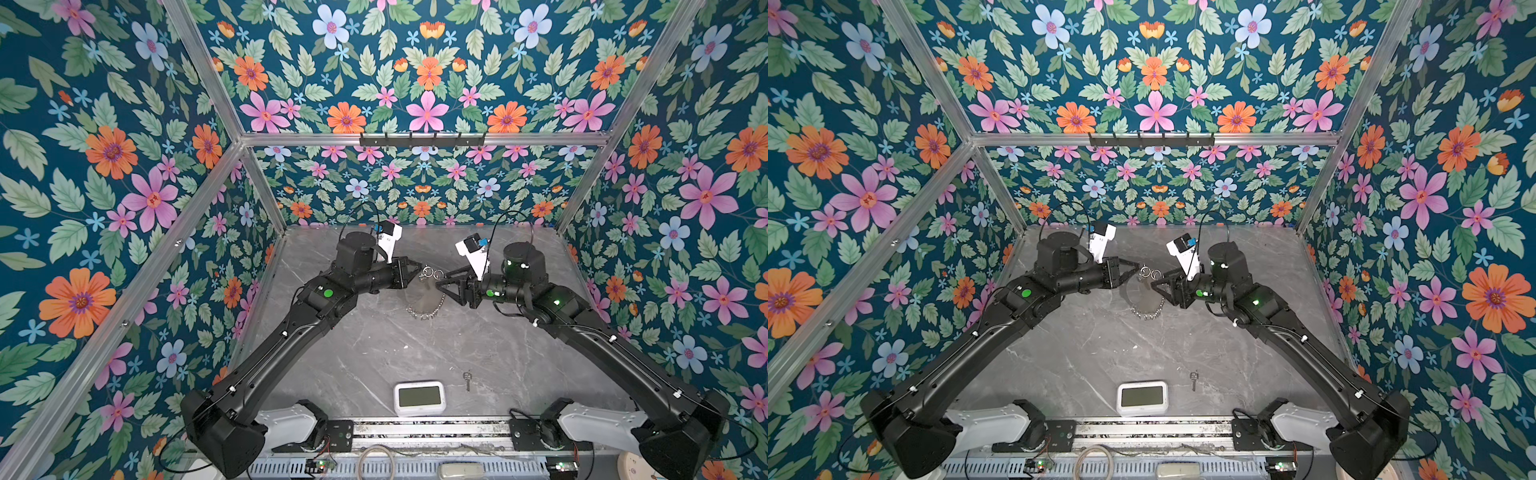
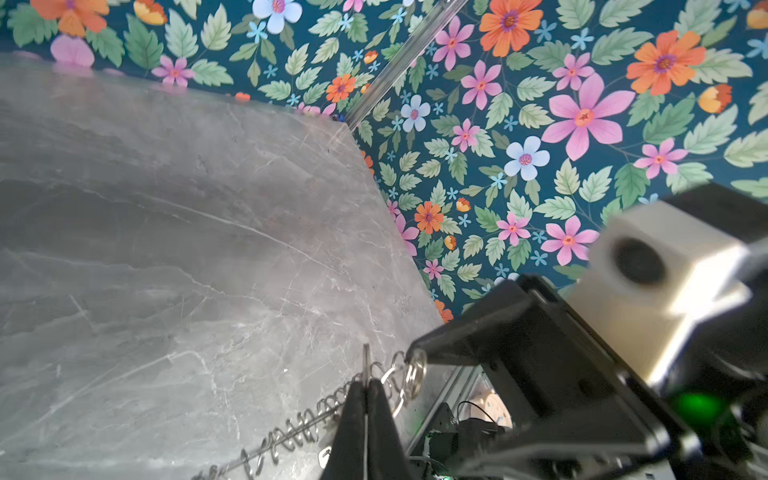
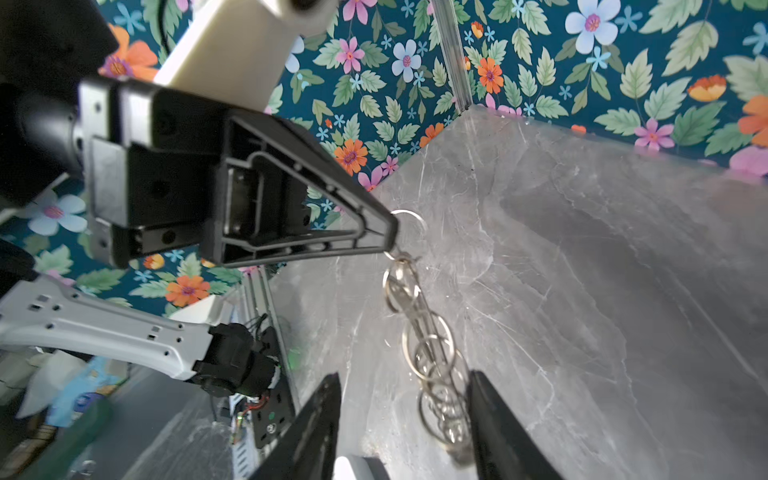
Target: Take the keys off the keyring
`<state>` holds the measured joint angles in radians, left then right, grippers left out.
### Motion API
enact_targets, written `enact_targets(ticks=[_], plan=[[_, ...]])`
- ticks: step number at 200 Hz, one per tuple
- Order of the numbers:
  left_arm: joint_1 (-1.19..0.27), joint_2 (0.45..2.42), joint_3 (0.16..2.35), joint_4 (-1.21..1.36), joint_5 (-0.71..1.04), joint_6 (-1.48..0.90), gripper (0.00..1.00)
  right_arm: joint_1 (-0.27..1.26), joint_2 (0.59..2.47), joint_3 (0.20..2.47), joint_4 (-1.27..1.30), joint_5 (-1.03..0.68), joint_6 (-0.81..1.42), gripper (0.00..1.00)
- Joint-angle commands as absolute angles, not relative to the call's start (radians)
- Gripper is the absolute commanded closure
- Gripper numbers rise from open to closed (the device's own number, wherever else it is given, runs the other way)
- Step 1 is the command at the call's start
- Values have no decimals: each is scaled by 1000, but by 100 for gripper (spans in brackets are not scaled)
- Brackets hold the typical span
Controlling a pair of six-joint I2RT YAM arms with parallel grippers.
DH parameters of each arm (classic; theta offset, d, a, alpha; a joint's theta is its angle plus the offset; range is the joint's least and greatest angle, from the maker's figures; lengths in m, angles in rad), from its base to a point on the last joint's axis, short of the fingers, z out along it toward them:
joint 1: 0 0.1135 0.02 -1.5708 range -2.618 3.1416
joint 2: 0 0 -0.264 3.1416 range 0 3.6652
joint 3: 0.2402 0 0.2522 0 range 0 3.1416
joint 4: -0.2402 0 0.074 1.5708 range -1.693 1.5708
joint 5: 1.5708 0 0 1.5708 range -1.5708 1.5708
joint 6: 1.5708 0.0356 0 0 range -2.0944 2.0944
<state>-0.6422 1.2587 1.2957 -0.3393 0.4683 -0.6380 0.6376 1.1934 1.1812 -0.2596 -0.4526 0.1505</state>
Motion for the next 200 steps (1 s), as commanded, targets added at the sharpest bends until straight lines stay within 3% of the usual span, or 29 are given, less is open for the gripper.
enact_targets(ticks=[1,55,89,133,169,200], plan=[[-641,1283,1336,-387,462,-691,100,682,1209,1205,-279,-225,43,48],[-641,1289,1356,-410,482,-748,100,720,1269,1259,-314,-5,-6,47],[-641,1283,1343,-414,496,-759,100,714,1288,1286,-335,47,28,50],[-641,1260,1311,-386,497,-766,100,673,1209,1205,-216,-143,57,51],[-641,1246,1310,-390,508,-767,100,648,1200,1203,-183,-427,60,48],[-641,1231,1305,-383,514,-774,100,655,1224,1226,-218,-379,27,46]])
